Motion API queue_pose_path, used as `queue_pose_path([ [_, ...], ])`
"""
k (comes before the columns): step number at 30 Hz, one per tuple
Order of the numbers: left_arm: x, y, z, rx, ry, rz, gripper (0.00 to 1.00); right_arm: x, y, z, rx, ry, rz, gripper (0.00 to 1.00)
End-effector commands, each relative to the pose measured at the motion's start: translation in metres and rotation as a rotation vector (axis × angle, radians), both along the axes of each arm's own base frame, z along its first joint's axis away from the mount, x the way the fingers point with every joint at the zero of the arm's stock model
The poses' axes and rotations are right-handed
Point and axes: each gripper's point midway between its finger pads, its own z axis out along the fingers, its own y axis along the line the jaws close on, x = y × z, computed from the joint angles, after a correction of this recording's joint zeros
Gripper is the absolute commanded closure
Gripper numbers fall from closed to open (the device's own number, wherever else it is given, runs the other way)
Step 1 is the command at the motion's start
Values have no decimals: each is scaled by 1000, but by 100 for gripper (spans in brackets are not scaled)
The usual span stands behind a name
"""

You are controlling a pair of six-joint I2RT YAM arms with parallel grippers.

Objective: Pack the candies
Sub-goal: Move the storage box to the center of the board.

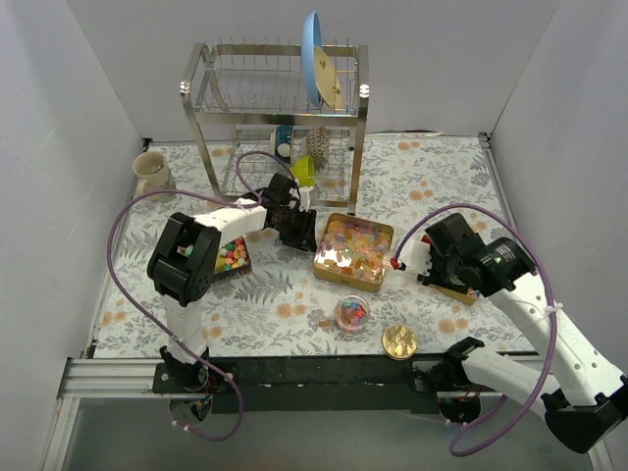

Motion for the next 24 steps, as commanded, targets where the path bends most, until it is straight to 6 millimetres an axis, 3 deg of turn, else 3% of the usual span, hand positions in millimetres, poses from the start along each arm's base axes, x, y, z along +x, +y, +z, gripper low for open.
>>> queue_pose_path([
  [1,10,16,30,54,-98,94,65,10,8,3,46,-44,-5,99],
  [5,5,21,60,15,-137,136,63,14,9,1,40,-40,-6,99],
  [7,-3,10,80,-70,-155,96,62,16,9,-1,35,-39,-7,99],
  [9,-4,2,84,-105,-155,85,62,17,8,-2,34,-42,-16,99],
  [13,-2,-11,62,-77,-122,53,61,17,7,-5,36,-37,-23,99],
  [19,12,-22,46,-62,-93,46,61,19,4,-4,33,-44,-40,99],
  [24,15,-12,29,15,-70,80,61,17,1,-7,35,-45,-53,99],
])
